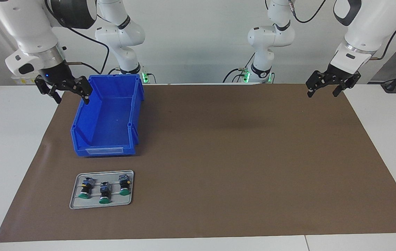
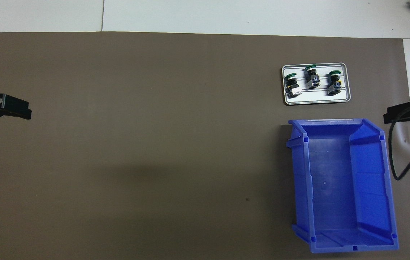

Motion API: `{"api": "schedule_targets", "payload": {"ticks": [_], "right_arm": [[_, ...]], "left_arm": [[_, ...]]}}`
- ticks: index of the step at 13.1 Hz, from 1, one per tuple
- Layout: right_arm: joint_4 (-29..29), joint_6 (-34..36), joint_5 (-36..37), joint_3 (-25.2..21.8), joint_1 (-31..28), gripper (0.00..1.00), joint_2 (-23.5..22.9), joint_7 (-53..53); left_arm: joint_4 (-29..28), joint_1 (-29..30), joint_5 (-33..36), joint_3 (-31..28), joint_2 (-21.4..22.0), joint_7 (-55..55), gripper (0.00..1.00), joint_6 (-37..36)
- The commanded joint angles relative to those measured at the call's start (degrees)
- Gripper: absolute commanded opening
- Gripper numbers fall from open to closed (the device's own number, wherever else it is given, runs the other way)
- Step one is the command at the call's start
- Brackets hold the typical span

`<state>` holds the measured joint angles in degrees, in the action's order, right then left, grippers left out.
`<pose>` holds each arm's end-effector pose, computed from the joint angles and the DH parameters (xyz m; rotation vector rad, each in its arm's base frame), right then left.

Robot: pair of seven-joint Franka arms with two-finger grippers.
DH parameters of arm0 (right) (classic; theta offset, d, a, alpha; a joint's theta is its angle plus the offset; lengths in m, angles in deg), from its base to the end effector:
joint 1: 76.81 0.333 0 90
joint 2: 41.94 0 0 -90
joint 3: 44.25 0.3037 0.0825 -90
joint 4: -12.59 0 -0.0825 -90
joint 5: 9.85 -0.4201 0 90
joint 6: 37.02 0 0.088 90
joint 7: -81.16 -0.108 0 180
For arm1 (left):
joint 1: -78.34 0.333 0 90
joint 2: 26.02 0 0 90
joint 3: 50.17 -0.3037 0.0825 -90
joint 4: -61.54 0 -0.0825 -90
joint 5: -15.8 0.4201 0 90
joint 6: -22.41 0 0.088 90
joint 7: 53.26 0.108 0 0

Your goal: Place and press button with both arms

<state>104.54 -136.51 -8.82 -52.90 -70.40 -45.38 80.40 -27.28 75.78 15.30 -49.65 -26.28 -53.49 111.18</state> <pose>0.6215 -0.0236 0.5729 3.1109 -0.0769 0.1119 0.5891 -0.0326 0.6171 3.1320 -0.0782 -0.0089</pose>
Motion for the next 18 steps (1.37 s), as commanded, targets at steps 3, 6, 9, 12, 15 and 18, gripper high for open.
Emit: {"api": "schedule_targets", "payload": {"ticks": [3, 6, 9, 12, 15, 18], "right_arm": [[-12.3, -16.1, -4.1, 1.7, -0.5, 1.0, -22.5, 0.3], [-12.5, -25.6, -4.8, 2.2, -1.0, 1.0, -28.9, 1.5], [-8.0, -31.6, -5.1, 2.2, -1.0, 0.99, -30.4, 6.7], [-3.8, -37.6, -5.2, 2.3, -1.1, 0.97, -30.8, 10.2], [-1.7, -39.5, -5.2, 2.5, -1.1, 0.91, -31.3, 14.4], [0.9, -43.7, -5.2, 2.5, -1.4, 0.77, -31.5, 15.8]], "left_arm": [[-1.0, 0.6, 0.5, 0.5, 1.1, 0.1, 1.0, -0.5], [-1.0, 0.6, 0.5, 0.5, 1.1, 0.1, 1.0, -0.5], [-1.0, 0.7, 0.5, 0.5, 1.1, 0.1, 1.0, -0.5], [-1.0, 0.7, 0.5, 0.4, 1.1, 0.1, 1.0, -0.5], [-1.0, 0.6, 0.5, 0.4, 1.1, 0.1, 1.0, -0.5], [-1.0, 0.6, 0.5, 0.4, 1.1, 0.1, 1.0, -0.5]]}}
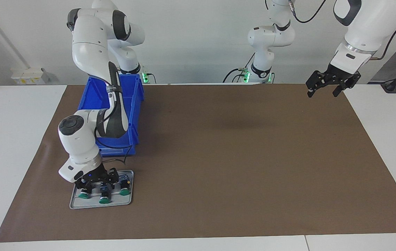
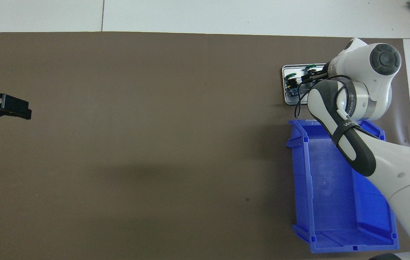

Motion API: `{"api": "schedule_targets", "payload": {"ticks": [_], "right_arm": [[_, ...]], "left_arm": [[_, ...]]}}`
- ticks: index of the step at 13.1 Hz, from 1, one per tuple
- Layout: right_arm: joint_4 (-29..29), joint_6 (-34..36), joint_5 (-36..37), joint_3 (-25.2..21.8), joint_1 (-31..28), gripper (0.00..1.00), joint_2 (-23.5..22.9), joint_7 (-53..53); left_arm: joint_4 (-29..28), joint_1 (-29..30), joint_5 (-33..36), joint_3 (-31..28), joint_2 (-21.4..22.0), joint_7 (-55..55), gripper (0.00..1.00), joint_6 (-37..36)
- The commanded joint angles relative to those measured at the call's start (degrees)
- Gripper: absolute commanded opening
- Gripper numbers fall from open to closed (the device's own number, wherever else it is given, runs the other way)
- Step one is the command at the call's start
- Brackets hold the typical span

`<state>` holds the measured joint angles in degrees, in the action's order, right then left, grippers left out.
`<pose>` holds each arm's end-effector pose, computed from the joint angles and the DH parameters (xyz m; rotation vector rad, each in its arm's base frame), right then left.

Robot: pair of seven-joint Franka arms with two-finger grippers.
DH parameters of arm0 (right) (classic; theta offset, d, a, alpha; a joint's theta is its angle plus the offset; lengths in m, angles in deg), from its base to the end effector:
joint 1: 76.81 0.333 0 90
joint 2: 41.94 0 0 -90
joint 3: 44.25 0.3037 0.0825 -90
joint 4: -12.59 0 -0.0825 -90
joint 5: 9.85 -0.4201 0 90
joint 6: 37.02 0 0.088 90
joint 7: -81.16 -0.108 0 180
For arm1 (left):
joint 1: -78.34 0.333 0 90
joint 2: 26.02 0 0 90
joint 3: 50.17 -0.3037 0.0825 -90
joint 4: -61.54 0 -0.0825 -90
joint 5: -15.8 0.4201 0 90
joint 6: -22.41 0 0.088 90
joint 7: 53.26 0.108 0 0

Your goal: Place and press button with both arms

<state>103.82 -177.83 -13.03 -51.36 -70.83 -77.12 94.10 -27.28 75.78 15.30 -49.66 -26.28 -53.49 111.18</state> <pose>0.7418 -0.0024 0.2709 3.0434 0.3042 0.3861 0.5891 -0.0325 0.6171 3.1320 -0.0779 -0.0089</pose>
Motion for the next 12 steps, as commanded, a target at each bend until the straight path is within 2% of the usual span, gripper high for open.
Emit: {"api": "schedule_targets", "payload": {"ticks": [1, 2, 3, 4, 7, 9, 10, 12], "right_arm": [[1.4, -2.5, -0.9, 1.0, -1.0, 0.73, -0.2, 2.1], [1.3, -2.8, -0.9, 1.0, -1.0, 0.64, -0.3, 2.1], [1.3, -2.8, -0.9, 1.0, -1.0, 0.36, -0.3, 2.3], [1.4, -2.8, -0.9, 1.0, -1.0, 0.01, -0.3, 2.4], [-0.4, -1.5, -5.0, 2.0, -0.9, 0.0, -0.3, 1.6], [-5.9, 7.3, -4.3, 1.6, -0.4, 0.0, 0.4, -2.5], [-9.9, 12.5, -3.9, 1.3, -0.4, 0.0, 0.6, -7.4], [-14.0, 18.1, -1.5, 1.3, 0.3, 0.0, 2.3, -20.4]], "left_arm": [[-1.0, 0.6, 0.5, 0.5, 1.1, 0.1, 1.0, -0.5], [-1.0, 0.7, 0.5, 0.5, 1.1, 0.1, 1.0, -0.5], [-1.0, 0.7, 0.5, 0.5, 1.1, 0.1, 1.0, -0.5], [-1.0, 0.6, 0.5, 0.5, 1.1, 0.1, 1.0, -0.5], [-1.0, 0.7, 0.5, 0.5, 1.1, 0.1, 1.0, -0.5], [-1.0, 0.6, 0.5, 0.5, 1.1, 0.1, 1.0, -0.5], [-1.0, 0.6, 0.5, 0.5, 1.1, 0.1, 1.0, -0.5], [-1.0, 0.6, 0.5, 0.5, 1.1, 0.1, 1.0, -0.5]]}}
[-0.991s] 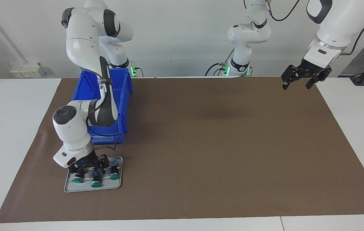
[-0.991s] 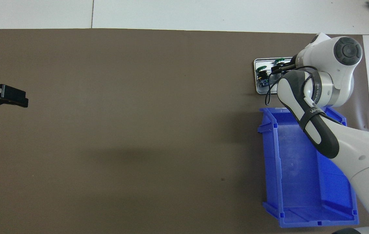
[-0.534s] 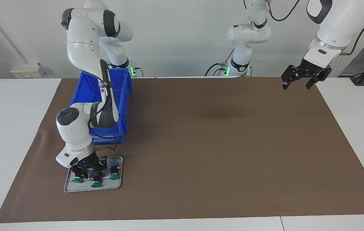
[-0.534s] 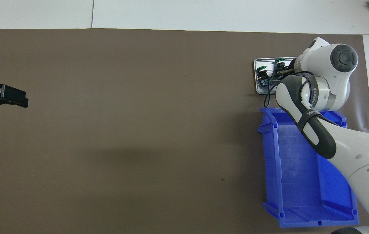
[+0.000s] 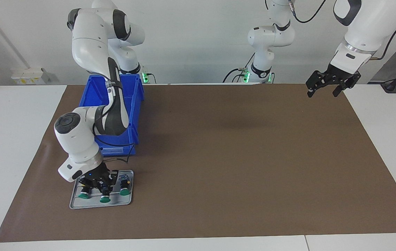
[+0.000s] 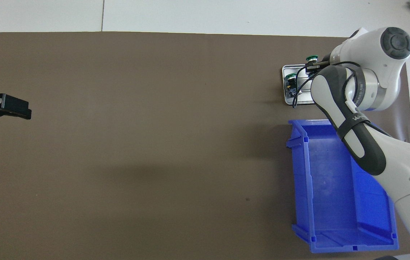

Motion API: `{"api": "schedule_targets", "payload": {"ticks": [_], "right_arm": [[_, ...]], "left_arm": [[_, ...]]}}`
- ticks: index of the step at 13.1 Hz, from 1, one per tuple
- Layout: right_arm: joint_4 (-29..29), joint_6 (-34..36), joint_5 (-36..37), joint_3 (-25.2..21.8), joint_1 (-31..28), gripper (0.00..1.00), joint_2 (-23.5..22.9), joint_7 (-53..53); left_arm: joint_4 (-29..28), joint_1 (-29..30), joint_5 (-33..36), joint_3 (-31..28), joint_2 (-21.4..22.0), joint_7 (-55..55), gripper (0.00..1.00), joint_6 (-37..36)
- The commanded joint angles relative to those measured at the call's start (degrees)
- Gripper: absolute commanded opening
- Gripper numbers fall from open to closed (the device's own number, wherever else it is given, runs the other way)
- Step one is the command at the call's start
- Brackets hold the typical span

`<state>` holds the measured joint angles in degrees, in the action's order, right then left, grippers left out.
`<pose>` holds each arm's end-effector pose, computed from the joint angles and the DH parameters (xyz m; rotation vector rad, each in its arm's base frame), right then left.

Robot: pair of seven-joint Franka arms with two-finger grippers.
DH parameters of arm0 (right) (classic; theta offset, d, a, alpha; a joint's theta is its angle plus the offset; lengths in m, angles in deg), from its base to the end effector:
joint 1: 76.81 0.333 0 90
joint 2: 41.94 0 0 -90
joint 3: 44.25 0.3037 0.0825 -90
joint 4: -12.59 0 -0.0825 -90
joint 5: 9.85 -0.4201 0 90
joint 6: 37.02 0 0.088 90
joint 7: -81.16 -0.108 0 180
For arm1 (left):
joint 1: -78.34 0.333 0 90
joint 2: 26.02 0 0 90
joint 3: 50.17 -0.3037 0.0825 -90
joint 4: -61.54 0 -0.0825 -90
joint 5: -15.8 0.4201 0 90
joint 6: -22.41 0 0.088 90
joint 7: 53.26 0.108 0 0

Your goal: Place and press button with both arms

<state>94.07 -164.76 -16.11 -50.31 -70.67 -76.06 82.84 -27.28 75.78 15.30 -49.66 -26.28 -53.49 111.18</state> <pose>0.7617 0.0191 0.3459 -3.0904 0.0036 -0.3350 0.5891 -0.0325 0.6171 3.1320 -0.0779 -0.0089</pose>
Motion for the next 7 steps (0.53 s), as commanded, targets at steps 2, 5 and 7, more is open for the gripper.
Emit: {"api": "schedule_targets", "payload": {"ticks": [2, 5, 7], "right_arm": [[-4.5, 8.4, 3.6, 0.1, 2.9, 0.0, 3.7, -21.7], [-4.5, 12.1, 4.8, 0.3, 7.8, 0.0, 7.1, -48.0], [-3.7, 13.1, 7.9, 0.3, 14.0, 0.0, 8.1, -69.5]], "left_arm": [[-1.0, 0.7, 0.5, 0.5, 1.1, 0.1, 1.0, -0.5], [-1.0, 0.7, 0.5, 0.5, 1.1, 0.1, 1.0, -0.5], [-1.0, 0.6, 0.5, 0.5, 1.1, 0.1, 1.0, -0.5]]}}
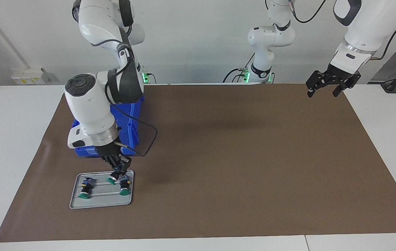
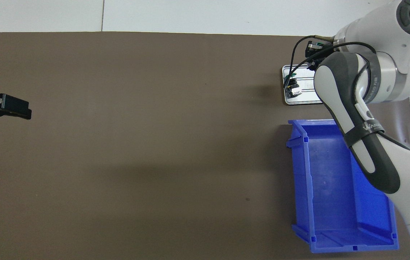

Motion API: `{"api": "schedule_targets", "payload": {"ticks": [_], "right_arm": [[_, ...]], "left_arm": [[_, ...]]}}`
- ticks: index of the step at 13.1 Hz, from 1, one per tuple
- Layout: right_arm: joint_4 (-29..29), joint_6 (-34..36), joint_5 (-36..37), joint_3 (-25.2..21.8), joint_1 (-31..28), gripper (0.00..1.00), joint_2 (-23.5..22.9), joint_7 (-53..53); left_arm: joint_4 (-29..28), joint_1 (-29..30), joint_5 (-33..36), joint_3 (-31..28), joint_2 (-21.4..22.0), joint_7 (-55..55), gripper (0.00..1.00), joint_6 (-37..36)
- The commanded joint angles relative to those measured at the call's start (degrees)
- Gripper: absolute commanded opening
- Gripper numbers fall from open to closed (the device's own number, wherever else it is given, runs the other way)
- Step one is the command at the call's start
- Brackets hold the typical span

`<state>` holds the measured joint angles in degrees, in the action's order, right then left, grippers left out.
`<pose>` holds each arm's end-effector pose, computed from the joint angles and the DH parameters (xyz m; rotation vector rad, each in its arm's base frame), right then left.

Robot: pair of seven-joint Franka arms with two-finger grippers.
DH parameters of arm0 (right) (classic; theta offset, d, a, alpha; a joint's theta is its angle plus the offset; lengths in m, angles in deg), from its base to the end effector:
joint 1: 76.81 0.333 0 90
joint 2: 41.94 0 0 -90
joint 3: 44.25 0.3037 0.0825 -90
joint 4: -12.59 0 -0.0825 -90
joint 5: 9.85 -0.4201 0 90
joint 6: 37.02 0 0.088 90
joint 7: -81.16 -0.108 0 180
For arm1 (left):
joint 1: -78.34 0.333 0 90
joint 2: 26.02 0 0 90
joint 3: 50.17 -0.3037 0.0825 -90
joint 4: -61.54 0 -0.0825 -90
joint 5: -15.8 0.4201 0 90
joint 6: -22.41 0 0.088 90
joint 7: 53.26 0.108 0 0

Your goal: Place and press button with both arms

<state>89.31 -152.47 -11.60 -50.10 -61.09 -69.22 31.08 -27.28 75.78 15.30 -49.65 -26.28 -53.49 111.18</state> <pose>0.7336 0.1439 0.4565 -2.8598 1.0376 -0.2801 0.5891 -0.0326 0.6171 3.1320 -0.0782 -0.0089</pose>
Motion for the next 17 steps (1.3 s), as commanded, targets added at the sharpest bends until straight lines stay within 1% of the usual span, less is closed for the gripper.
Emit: {"api": "schedule_targets", "payload": {"ticks": [1, 3, 4, 5, 6, 7, 8, 9, 12, 15, 17], "right_arm": [[1.9, 0.9, 4.7, 0.6, 7.0, 0.0, 2.1, -28.3], [4.7, 1.5, 7.5, 0.2, 14.9, 0.0, 2.6, -46.6], [5.7, 1.5, 9.9, 0.6, 17.6, 0.0, 2.4, -56.3], [6.5, 1.5, 10.1, 0.7, 19.8, 0.0, 2.3, -63.8], [6.9, 1.7, 10.4, 0.7, 22.5, 0.0, 1.9, -69.0], [7.0, 2.2, 10.9, 0.5, 25.7, 0.0, 0.5, -74.2], [6.5, 2.0, 13.2, 0.6, 28.2, 0.0, -1.9, -79.8], [6.3, 1.0, 15.0, 0.7, 30.1, 0.0, -3.6, -83.6], [6.7, -2.9, 14.9, 0.7, 32.7, 0.0, -6.4, -90.1], [9.1, -5.2, 14.8, 0.8, 34.0, 0.0, -6.5, -90.8], [12.1, -8.7, 14.8, 0.7, 34.0, 0.0, -6.0, -92.5]], "left_arm": [[-1.0, 0.6, 0.5, 0.5, 1.1, 0.1, 1.0, -0.5], [-1.0, 0.6, 0.5, 0.5, 1.1, 0.1, 1.0, -0.5], [-1.0, 0.6, 0.5, 0.5, 1.1, 0.0, 1.0, -0.5], [-1.0, 0.6, 0.5, 0.4, 1.1, 0.0, 1.0, -0.5], [-1.0, 0.6, 0.5, 0.5, 1.1, 0.1, 1.0, -0.5], [-1.0, 0.7, 0.5, 0.4, 1.1, 0.0, 1.0, -0.5], [-1.0, 0.6, 0.5, 0.4, 1.1, 0.1, 1.0, -0.5], [-1.0, 0.7, 0.5, 0.4, 1.1, 0.1, 1.0, -0.5], [-1.0, 0.6, 0.5, 0.5, 1.1, 0.0, 1.0, -0.5], [-1.0, 0.6, 0.5, 0.5, 1.1, 0.1, 1.0, -0.5], [-1.0, 0.6, 0.5, 0.5, 1.1, 0.1, 1.0, -0.5]]}}
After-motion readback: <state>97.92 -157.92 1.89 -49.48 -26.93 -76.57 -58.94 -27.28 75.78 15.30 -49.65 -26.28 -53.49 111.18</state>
